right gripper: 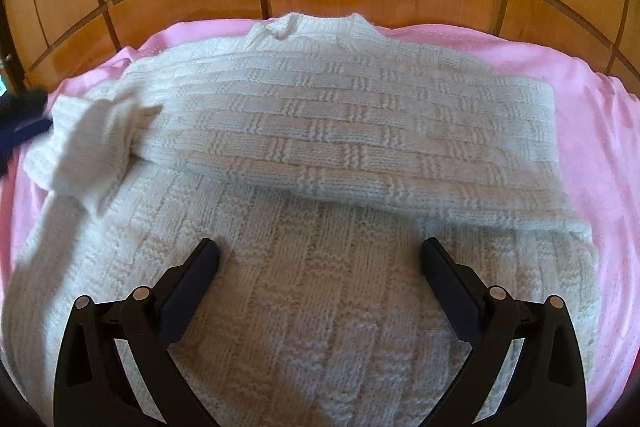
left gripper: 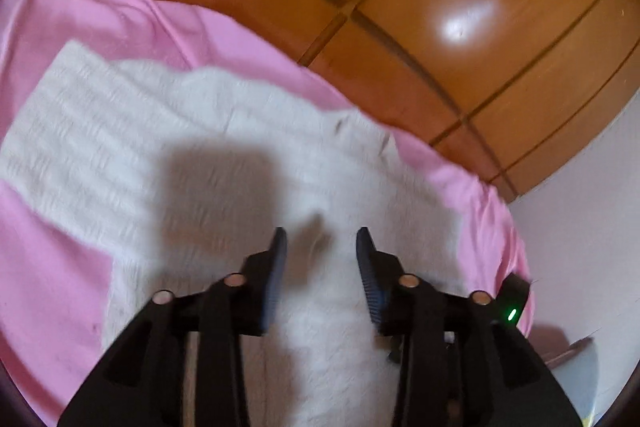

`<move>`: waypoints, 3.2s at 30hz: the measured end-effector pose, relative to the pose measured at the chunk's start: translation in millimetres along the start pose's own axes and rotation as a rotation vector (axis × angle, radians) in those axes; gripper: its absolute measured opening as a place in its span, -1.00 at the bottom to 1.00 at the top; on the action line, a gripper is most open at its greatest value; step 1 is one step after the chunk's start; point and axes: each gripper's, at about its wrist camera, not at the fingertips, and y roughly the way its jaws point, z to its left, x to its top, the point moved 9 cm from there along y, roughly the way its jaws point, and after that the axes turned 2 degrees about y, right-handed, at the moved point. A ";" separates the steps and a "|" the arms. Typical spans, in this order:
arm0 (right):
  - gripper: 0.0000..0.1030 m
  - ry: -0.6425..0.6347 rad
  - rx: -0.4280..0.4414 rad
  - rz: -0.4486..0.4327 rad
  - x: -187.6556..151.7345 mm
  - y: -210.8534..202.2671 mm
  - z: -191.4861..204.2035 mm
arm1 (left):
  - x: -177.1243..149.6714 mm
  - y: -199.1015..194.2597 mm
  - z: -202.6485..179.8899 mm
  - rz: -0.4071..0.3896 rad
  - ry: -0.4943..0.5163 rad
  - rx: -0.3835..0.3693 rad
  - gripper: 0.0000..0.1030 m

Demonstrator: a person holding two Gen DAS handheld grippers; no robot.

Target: Fold small clothes

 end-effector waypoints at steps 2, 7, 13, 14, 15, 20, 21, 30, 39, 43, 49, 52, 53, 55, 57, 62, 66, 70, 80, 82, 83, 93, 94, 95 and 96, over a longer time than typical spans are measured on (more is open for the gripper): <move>0.87 -0.005 0.002 0.004 1.8 -2.1 1.2 | -6.0 -2.0 2.2 0.006 0.031 0.029 -0.30; 0.22 0.046 0.277 0.053 16.6 -15.2 47.6 | -45.9 -23.2 26.0 0.029 0.048 0.090 -0.30; 0.16 0.012 0.430 0.169 22.0 11.8 127.8 | -72.8 -23.6 51.4 0.049 0.027 0.115 -0.30; 0.09 0.002 0.419 0.171 24.7 17.4 135.7 | -75.7 -23.0 52.8 0.050 0.035 0.116 -0.29; 0.01 -0.010 0.403 0.177 28.0 22.5 144.6 | -77.5 -22.0 54.2 0.050 0.040 0.119 -0.29; -0.90 -0.110 0.338 0.097 58.0 2.6 163.5 | -78.4 -19.0 52.7 0.041 0.061 0.128 -0.29; -0.90 -0.116 0.356 0.046 70.1 -16.8 162.7 | -78.1 -18.9 52.0 0.039 0.065 0.130 -0.29; -0.90 -0.006 0.314 -0.239 135.3 -121.5 56.2 | -80.2 -15.2 51.6 0.041 0.069 0.149 -0.29; -0.90 0.306 0.095 -0.058 77.3 -35.8 -89.2 | -81.2 -12.1 47.2 0.053 0.087 0.178 -0.29; -0.90 0.347 0.021 0.005 48.2 -4.4 -112.4 | -79.7 -12.1 43.0 0.076 0.083 0.187 -0.29; -0.90 0.325 -0.025 0.009 38.1 3.6 -119.9 | -46.0 -40.3 43.7 0.048 -0.013 0.107 0.02; -0.90 0.275 -0.035 0.002 41.3 -2.0 -116.9 | -9.2 -50.3 53.6 -0.019 -0.042 0.104 0.18; -0.89 0.268 -0.034 -0.009 43.4 -3.5 -115.0 | -0.3 -49.1 58.2 -0.025 -0.055 0.106 0.19; -0.65 0.251 -0.019 -0.044 49.0 -15.6 -112.2 | 19.3 -40.6 69.0 -0.026 -0.095 0.089 0.22; -0.20 0.238 -0.013 -0.070 52.1 -25.6 -109.4 | 35.7 -28.1 81.0 -0.023 -0.130 0.087 0.22; -0.04 0.178 -0.001 -0.104 62.1 -41.3 -95.1 | 70.6 5.6 95.2 -0.008 -0.198 0.046 0.20; 0.13 0.078 -0.005 -0.094 67.1 -32.7 -72.2 | 85.2 29.5 98.1 0.015 -0.227 0.014 0.19; 0.13 0.036 -0.009 -0.064 65.2 -15.9 -58.9 | 92.4 56.5 99.1 0.045 -0.273 -0.016 0.19; 0.24 0.044 -0.036 -0.050 56.8 8.3 -52.9 | 107.8 38.2 58.6 -0.119 0.021 0.213 -0.79; 0.32 0.009 -0.066 -0.054 54.2 15.0 -48.2 | 104.0 57.3 62.6 -0.073 0.108 0.368 -0.79; 0.36 -0.002 -0.081 -0.055 52.7 18.7 -47.6 | 101.6 65.7 66.8 -0.053 0.124 0.414 -0.79; 0.48 0.022 -0.078 -0.071 52.4 27.3 -55.5 | 87.7 55.3 73.0 -0.056 0.135 0.572 -0.32; 0.49 0.021 -0.079 -0.071 52.5 27.3 -55.4 | 82.8 45.5 64.6 -0.071 0.139 0.542 -0.32; 0.50 0.020 -0.080 -0.071 52.6 27.6 -55.8 | 77.7 38.6 56.0 -0.079 0.157 0.523 -0.32; 0.50 0.018 -0.082 -0.072 52.6 27.3 -55.5 | 70.2 32.4 45.6 -0.086 0.187 0.511 -0.31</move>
